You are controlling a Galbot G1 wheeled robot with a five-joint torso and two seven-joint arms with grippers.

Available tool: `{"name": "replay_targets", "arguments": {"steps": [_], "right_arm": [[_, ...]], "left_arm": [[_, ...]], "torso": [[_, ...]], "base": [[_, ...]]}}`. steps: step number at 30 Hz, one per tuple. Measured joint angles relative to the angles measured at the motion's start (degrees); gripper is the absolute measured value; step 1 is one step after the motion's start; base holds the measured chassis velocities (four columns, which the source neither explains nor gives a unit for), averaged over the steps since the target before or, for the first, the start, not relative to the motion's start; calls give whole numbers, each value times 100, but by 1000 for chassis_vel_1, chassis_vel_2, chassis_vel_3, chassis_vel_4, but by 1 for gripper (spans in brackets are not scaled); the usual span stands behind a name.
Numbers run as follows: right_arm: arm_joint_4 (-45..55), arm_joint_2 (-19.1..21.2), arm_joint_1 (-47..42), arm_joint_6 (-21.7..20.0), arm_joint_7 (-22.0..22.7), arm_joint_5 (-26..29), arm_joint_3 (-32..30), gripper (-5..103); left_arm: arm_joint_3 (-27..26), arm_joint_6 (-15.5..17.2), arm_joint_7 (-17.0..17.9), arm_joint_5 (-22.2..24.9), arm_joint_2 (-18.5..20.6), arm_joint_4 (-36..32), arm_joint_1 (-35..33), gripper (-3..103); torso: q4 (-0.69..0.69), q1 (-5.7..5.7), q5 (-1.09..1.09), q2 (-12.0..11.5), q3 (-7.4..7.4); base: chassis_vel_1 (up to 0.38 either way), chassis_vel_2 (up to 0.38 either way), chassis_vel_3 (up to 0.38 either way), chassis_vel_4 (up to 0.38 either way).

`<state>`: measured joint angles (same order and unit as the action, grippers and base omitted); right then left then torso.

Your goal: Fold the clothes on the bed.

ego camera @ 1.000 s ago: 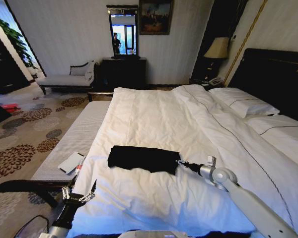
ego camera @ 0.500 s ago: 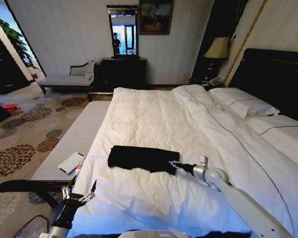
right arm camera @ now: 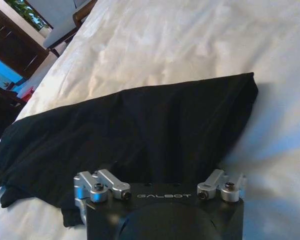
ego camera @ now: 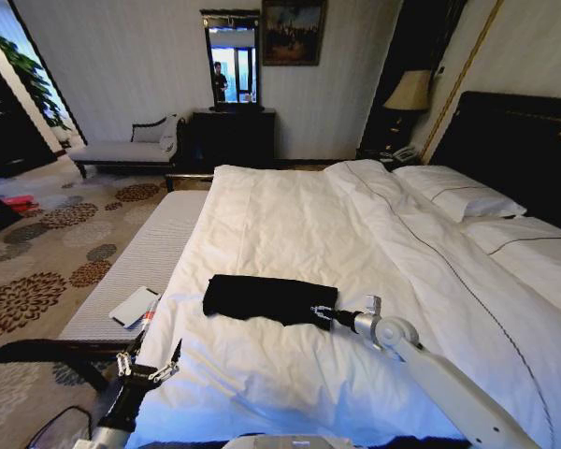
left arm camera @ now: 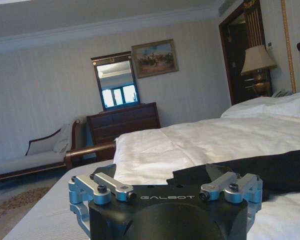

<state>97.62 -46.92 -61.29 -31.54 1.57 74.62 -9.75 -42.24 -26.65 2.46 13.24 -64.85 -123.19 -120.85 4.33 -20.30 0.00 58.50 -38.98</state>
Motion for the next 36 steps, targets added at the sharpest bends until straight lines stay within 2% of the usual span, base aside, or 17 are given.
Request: {"name": "replay_targets", "arguments": {"steps": [3,7,9,12,14,18,20,23,36], "right_arm": [[8,-6,11,7,1,0,3,78],[-2,-84,17,27,47,0,4,57],[-10,-102,13,29,56,-6,7,57],[-23,-163,6,35,95,-43,28,39],[-33,-188,17,35,125,-60,41,39],[-14,-227,32,35,154,-66,66,18],[-6,-225,28,36,154,-65,66,18],[-1,-204,3,36,149,-64,47,5],[124,-193,-185,121,134,-71,-115,5]], "left_arm": [[0,0,0,0,0,0,0,100],[0,0,0,0,0,0,0,100],[0,0,0,0,0,0,0,100],[0,0,0,0,0,0,0,100],[0,0,0,0,0,0,0,100],[0,0,0,0,0,0,0,100],[0,0,0,0,0,0,0,100],[0,0,0,0,0,0,0,100],[0,0,0,0,0,0,0,100]], "torso": [[0,0,0,0,0],[0,0,0,0,0],[0,0,0,0,0],[0,0,0,0,0],[0,0,0,0,0],[-1,0,0,0,0],[-1,0,0,0,0],[-1,0,0,0,0],[0,0,0,0,0]], "base": [[0,0,0,0],[0,0,0,0],[0,0,0,0],[0,0,0,0],[0,0,0,0],[0,0,0,0],[0,0,0,0],[0,0,0,0],[0,0,0,0]]}}
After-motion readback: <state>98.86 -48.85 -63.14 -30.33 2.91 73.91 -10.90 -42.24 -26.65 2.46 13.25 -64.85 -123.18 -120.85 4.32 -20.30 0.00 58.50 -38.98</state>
